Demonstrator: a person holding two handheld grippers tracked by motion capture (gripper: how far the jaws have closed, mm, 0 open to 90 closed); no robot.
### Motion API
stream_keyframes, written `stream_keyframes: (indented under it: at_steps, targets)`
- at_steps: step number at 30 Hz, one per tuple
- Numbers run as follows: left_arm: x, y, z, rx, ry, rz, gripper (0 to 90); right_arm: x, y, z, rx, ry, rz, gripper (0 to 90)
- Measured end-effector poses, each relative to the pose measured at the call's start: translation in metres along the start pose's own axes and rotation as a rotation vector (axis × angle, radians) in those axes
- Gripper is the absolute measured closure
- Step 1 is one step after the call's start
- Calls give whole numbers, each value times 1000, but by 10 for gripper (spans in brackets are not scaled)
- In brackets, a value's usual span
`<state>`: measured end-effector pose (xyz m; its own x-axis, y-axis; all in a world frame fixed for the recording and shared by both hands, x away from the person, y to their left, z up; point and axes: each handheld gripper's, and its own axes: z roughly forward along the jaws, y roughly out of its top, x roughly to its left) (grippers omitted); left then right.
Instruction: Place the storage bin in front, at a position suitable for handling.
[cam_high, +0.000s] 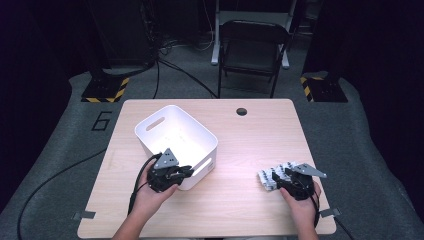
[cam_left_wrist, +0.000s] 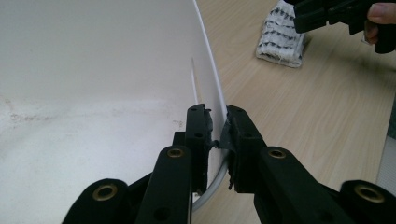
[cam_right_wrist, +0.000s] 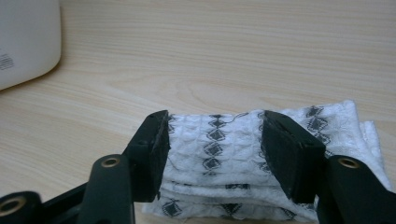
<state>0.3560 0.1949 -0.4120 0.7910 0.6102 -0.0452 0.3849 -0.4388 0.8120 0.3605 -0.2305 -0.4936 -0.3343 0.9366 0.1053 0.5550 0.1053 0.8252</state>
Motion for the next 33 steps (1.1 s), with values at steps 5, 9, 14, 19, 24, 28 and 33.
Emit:
stream_keyframes:
  at_steps: [5,9,14,19,24,28,33]
  targets:
    - [-1,-1,0,-6,-19,-2,814,-2,-1,7,15,6,9,379]
    - [-3,-1,1,-6,-33,-1,820,1,-2,14,26,20,5,351]
    - [-3,-1,1,-8,-37,-7,820,5,-2,23,79,-52,9,257]
    - [-4,-1,0,-6,-41,-11,821,5,-4,33,109,-71,-15,223]
    - [-4,-2,0,-9,-46,-12,821,4,-8,38,130,-60,-36,195]
    - [-4,-2,0,-9,-45,-13,819,6,-10,40,120,-69,-51,188]
    - [-5,-2,0,-8,-41,-19,816,5,-10,40,124,-67,-55,189]
